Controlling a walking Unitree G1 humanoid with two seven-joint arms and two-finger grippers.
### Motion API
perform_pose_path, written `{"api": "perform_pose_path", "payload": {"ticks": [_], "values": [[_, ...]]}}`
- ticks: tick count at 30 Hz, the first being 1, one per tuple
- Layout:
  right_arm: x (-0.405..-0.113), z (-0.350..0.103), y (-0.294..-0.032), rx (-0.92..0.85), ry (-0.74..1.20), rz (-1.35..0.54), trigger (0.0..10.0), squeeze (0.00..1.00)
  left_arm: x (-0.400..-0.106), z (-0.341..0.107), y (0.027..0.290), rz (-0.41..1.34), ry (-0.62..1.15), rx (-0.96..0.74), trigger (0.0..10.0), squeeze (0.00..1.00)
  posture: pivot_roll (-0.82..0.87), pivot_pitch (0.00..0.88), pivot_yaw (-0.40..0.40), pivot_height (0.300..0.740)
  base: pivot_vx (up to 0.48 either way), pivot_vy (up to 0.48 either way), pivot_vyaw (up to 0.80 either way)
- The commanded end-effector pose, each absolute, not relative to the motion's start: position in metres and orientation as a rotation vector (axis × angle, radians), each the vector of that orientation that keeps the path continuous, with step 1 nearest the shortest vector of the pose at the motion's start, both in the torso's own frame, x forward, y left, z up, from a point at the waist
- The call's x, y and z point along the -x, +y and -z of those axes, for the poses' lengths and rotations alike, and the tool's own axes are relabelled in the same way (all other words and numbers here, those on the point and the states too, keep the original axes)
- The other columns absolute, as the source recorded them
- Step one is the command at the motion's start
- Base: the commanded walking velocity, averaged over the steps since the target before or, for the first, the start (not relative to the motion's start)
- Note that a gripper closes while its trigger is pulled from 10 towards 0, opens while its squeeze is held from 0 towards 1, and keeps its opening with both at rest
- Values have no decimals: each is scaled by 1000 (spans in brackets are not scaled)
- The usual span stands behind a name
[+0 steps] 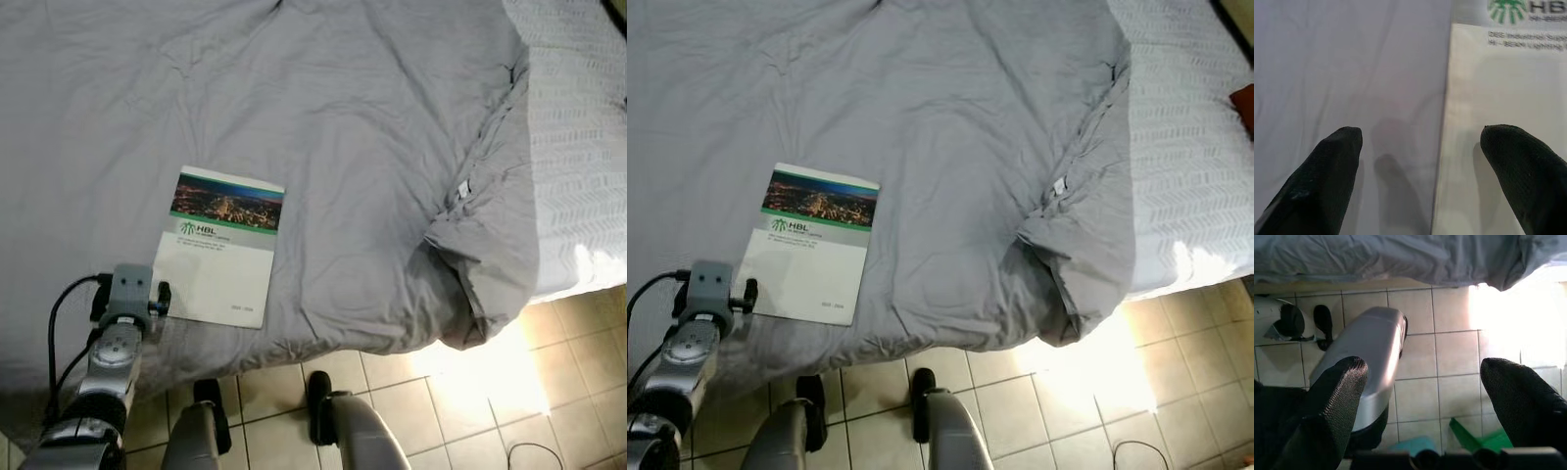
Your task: Clean up the room
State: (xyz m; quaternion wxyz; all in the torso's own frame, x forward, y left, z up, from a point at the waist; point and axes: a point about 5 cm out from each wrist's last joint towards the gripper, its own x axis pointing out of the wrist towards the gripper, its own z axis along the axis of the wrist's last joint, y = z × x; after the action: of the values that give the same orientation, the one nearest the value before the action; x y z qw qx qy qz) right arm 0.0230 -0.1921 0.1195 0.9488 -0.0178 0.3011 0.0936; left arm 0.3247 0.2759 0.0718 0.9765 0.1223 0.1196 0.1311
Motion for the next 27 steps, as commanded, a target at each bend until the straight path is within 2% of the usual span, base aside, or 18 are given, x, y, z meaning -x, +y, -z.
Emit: {"api": "perform_pose_path", "payload": {"ticks": [1,4,13,24,27], "values": [[-18,-120,-196,54,647,-188,10000,0,-307,-46,277,-287,342,-186,10000,0,-405,496,-231,740,0,0,0],[-14,-122,-198,60,660,-188,10000,0,-300,-29,268,-273,417,-77,10000,0,-416,498,-240,740,0,0,0],[-9,-126,-201,68,676,-194,10000,0,-296,-14,246,-193,467,-6,10000,0,-436,499,-250,740,0,0,0],[-8,-124,-201,66,682,-193,10000,0,-302,-16,224,-100,408,-12,10000,0,-423,500,-239,740,0,0,0],[-7,-123,-200,62,683,-191,10000,0,-304,-22,221,-101,331,-102,10000,0,-422,498,-236,740,0,0,0]]}}
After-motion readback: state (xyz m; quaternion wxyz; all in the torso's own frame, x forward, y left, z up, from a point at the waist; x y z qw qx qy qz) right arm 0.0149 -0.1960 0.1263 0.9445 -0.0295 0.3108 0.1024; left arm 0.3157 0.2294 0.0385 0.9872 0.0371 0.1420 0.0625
